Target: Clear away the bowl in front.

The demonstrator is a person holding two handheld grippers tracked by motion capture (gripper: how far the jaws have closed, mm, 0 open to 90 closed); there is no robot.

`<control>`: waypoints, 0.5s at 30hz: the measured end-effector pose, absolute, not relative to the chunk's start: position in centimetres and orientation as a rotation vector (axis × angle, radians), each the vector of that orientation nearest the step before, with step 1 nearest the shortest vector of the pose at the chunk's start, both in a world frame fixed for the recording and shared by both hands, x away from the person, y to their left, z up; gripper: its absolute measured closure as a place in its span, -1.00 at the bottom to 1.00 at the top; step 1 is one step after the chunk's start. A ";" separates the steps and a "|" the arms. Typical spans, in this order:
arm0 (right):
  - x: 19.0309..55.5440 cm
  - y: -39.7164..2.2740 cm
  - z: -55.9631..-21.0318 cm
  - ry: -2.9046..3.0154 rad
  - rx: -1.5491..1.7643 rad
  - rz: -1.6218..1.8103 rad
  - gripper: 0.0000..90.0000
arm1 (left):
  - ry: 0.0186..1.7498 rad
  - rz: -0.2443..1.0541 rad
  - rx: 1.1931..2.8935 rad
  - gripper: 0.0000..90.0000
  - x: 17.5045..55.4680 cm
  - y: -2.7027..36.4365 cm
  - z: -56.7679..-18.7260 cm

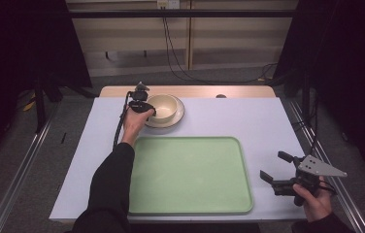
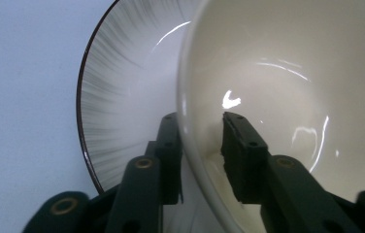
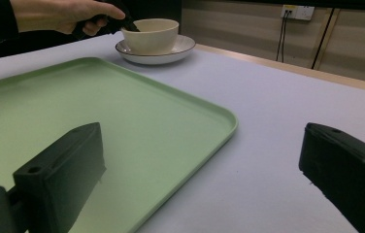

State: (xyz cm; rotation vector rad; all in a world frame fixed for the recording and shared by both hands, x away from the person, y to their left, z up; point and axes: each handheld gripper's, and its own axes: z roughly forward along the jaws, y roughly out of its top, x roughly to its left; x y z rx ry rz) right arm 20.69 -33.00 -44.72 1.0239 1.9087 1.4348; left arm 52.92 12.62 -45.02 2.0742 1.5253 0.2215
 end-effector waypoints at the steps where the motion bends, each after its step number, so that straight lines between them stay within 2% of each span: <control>1: 20.7 -33.1 -44.7 1.909 1.024 1.439 -0.95 | 1.531 0.211 2.067 0.62 52.9 12.7 -45.0; 3: 20.6 -33.0 -44.7 1.905 1.027 1.440 -0.95 | 1.543 0.212 2.058 0.72 52.9 12.7 -44.9; 8: 20.7 -33.0 -44.7 1.905 1.027 1.437 -0.95 | 1.536 0.202 2.049 0.77 53.0 12.9 -44.9; 12: 20.7 -33.0 -44.7 1.908 1.026 1.444 -0.95 | 1.575 0.184 1.979 0.85 53.1 13.2 -44.9; 15: 20.7 -33.1 -44.7 1.911 1.023 1.443 -0.95 | 1.579 0.215 1.965 0.86 53.0 13.3 -44.9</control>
